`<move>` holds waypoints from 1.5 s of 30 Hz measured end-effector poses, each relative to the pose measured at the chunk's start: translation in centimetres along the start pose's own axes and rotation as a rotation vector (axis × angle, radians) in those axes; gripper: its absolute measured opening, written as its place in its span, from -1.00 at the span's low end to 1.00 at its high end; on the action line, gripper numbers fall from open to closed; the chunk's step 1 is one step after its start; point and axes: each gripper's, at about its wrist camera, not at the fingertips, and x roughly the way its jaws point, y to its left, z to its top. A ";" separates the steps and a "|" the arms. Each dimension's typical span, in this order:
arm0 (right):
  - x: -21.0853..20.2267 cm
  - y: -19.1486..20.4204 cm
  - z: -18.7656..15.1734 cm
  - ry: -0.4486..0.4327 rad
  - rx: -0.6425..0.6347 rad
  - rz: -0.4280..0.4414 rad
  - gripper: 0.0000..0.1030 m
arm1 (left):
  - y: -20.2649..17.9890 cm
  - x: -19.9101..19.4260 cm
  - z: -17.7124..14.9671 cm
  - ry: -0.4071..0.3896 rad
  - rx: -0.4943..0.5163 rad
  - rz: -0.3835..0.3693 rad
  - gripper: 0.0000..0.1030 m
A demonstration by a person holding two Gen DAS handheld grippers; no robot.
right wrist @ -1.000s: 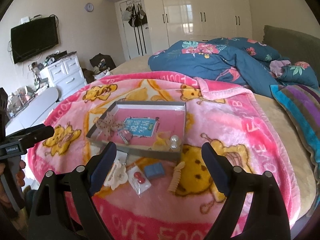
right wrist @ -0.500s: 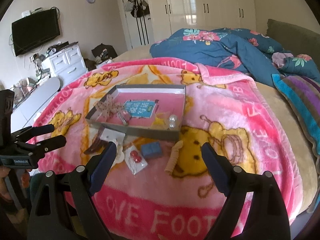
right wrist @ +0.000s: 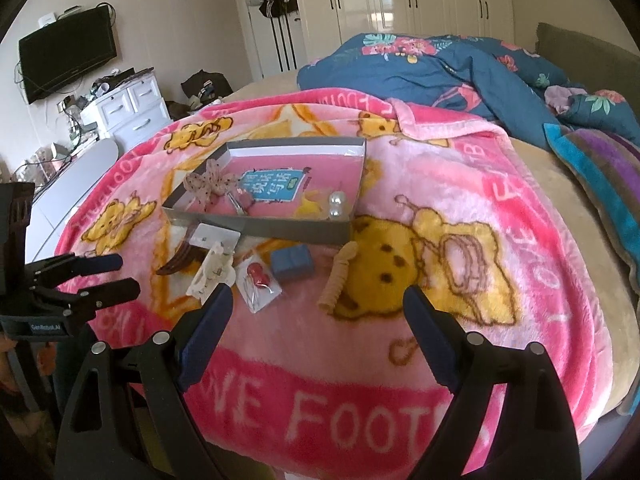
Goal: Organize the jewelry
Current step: 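Grasp the white claw clip with left tool while right tool grasps the blue box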
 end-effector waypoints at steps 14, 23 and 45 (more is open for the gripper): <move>2.7 -0.7 0.0 0.048 0.025 0.037 0.41 | -1.5 3.7 -0.3 0.070 0.029 -0.032 -0.45; 7.0 0.2 1.5 0.104 0.032 0.123 0.10 | -0.9 6.6 0.6 0.098 0.024 0.039 -0.45; 16.4 1.5 2.5 0.251 -0.020 0.113 -0.13 | -0.2 9.2 0.9 0.112 -0.001 -0.010 -0.48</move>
